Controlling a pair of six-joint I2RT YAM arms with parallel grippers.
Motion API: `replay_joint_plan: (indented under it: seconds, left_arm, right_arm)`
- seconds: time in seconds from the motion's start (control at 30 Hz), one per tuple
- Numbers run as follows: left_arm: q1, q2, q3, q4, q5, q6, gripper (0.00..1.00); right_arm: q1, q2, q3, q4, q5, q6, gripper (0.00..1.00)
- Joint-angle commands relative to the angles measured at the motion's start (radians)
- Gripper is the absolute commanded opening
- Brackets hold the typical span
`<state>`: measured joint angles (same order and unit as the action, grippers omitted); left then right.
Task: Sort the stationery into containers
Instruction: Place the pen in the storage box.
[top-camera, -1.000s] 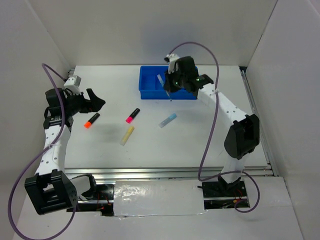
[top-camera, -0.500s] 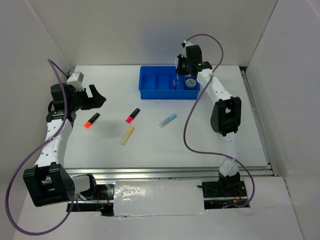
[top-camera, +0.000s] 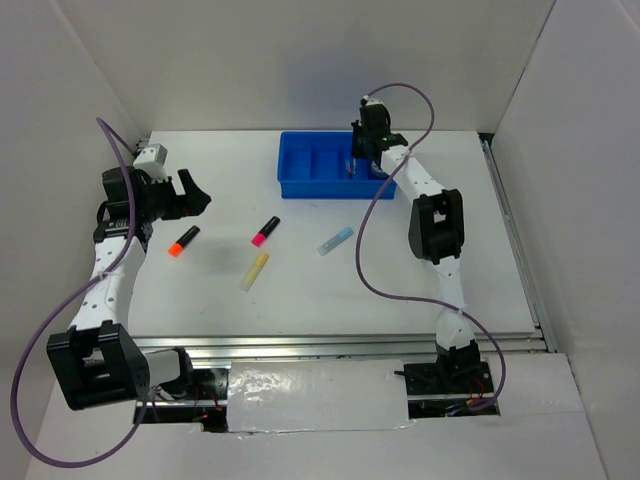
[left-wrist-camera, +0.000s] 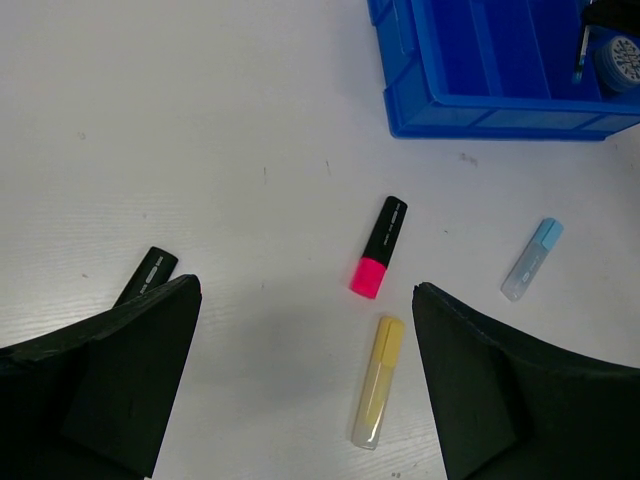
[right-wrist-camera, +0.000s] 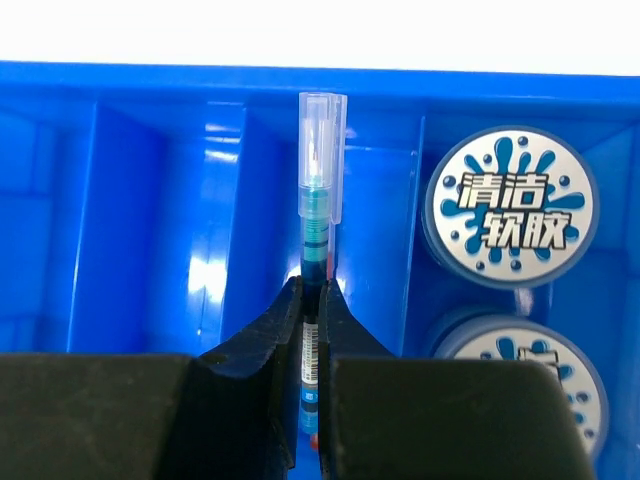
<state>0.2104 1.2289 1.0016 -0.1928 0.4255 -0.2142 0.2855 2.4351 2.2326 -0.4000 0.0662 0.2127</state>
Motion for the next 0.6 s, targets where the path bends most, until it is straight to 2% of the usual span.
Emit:
replay_joint_plan:
  seconds: [0.0, 0.13, 0.23, 0.27, 0.37, 0.47, 0.57]
  left_arm:
    - [-0.006, 0.01, 0.011, 0.036, -0.001, -0.002, 0.99]
    - [-0.005, 0.015, 0.011, 0.035, -0.037, 0.002, 0.99]
    - [-0.005, 0.03, 0.014, 0.021, -0.097, 0.004, 0.99]
    - [-0.003, 0.038, 0.028, 0.0, -0.111, 0.007, 0.99]
    - [-0.002, 0.072, 0.06, -0.037, -0.16, 0.027, 0.98]
    - [0.007, 0.083, 0.057, -0.057, -0.168, 0.047, 0.97]
    - [0.023, 0.087, 0.042, -0.066, -0.156, 0.088, 0.96]
  right_arm:
    - [0.007, 0.019, 0.059, 0.076, 0.043, 0.022, 0.0]
    - [0.009, 0.038, 0.065, 0.075, 0.024, 0.022, 0.0]
    - [0.012, 0.044, 0.065, 0.07, 0.018, 0.025, 0.12]
    - [0.009, 0.045, 0.065, 0.067, 0.024, 0.031, 0.23]
    - [0.007, 0.036, 0.053, 0.061, 0.021, 0.04, 0.46]
    - [0.006, 0.018, 0.047, 0.041, -0.005, 0.042, 0.58]
    - [0.007, -0.019, 0.038, 0.023, -0.042, 0.042, 0.61]
